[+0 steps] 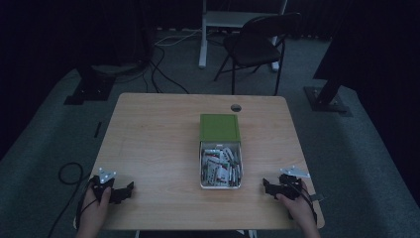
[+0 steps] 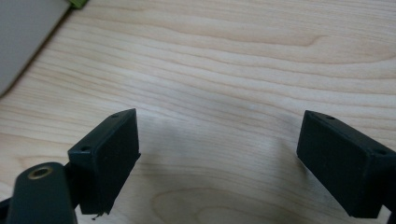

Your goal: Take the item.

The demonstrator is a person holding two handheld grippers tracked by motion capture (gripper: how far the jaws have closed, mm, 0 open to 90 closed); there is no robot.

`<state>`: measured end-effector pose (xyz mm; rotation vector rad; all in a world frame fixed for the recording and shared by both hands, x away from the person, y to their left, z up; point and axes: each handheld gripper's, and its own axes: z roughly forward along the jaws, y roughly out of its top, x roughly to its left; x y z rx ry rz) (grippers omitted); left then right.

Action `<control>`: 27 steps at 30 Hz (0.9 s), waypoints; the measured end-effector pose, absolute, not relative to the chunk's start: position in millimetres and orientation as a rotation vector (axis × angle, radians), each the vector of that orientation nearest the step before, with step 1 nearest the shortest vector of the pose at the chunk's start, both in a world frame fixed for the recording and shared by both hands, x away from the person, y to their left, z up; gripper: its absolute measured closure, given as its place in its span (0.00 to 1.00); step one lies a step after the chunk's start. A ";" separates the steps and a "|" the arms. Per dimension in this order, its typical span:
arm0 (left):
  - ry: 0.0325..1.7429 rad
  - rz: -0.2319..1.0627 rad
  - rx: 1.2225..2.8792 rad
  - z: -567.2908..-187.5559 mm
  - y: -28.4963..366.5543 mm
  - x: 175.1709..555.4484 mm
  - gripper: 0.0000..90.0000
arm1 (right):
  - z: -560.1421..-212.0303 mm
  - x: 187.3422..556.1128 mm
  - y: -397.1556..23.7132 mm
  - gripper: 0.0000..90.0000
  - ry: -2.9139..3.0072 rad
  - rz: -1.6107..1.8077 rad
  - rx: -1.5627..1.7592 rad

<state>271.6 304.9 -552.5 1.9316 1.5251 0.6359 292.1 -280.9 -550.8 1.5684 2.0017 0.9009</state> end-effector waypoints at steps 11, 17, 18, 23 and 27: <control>1.526 0.638 1.929 -552.6 304.7 271.7 0.10 | -532.3 290.0 -272.7 0.14 1.979 0.967 1.542; 1.526 0.638 1.930 -552.6 304.8 271.6 0.10 | -518.9 290.7 -268.1 0.14 1.976 1.004 1.511; 1.526 0.638 1.930 -552.6 304.8 271.6 0.10 | -516.2 290.6 -267.2 0.15 1.975 1.004 1.510; 1.526 0.637 1.931 -552.6 304.9 271.6 0.10 | -497.6 289.9 -261.9 0.15 1.977 1.024 1.482; 1.526 0.637 1.932 -552.5 304.9 271.7 0.10 | -479.3 289.1 -253.3 0.15 1.978 1.087 1.451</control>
